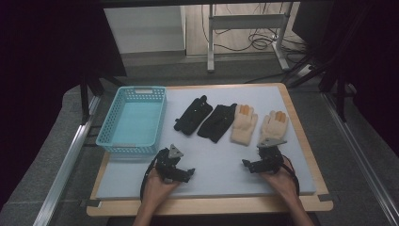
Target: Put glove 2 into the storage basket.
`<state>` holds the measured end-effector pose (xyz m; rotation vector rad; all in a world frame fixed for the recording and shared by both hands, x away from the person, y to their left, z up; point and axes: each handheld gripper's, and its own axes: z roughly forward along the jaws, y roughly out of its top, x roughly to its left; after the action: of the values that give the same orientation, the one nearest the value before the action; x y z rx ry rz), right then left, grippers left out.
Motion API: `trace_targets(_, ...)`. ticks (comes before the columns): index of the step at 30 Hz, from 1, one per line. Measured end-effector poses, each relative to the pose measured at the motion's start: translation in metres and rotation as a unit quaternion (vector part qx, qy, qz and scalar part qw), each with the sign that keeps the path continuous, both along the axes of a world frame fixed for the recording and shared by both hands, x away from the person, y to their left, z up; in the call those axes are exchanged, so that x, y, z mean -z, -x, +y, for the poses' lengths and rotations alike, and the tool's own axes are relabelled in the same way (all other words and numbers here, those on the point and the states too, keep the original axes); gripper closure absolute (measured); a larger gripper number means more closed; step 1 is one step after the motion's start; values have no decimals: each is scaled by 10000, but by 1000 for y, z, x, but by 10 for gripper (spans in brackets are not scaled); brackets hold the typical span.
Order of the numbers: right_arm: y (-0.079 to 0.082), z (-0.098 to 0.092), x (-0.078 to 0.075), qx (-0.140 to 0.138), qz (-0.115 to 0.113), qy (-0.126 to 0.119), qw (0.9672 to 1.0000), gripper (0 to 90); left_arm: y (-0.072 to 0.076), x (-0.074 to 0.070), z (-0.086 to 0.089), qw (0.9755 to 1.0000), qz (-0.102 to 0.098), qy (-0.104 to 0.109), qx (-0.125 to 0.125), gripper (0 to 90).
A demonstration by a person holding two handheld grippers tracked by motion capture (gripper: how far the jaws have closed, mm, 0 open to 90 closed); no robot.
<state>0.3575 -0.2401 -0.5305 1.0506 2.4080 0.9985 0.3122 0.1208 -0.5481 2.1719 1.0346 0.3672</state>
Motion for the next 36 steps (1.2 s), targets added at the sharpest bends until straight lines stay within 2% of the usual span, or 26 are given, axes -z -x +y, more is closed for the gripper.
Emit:
trace_targets(5,-2,7,-2,-106,125,-110,9998,94,0,0,0,10000,-2,-2,0,15)
trace_targets(16,-16,34,-17,-307,89,-202,9993,93,0,0,0,10000,-1,-9,-3,16)
trace_targets(22,-29,49,-25,-383,106,-111,9991,104,0,0,0,10000,-1,-7,-2,16)
trace_targets(23,-35,53,-29,-432,119,-235,9987,139,0,0,0,10000,-1,-7,-3,16)
trace_targets(26,-41,57,-32,-457,90,-295,9985,169,0,0,0,10000,0,-8,-1,16)
trace_targets(29,-56,66,-38,-503,27,-263,9984,233,0,0,0,10000,0,-9,-1,16)
trace_targets(31,-60,68,-39,-490,5,-242,9985,252,0,0,0,10000,0,-9,-1,16)
trace_targets(32,-69,73,-41,-482,-22,-174,9987,297,0,0,0,10000,-1,-9,-1,16)
trace_targets(33,-69,73,-41,-482,-22,-174,9987,297,0,0,0,10000,0,-9,-1,16)
trace_targets(36,-80,79,-42,-444,-9,-76,9990,371,0,0,0,10000,1,-18,4,16)
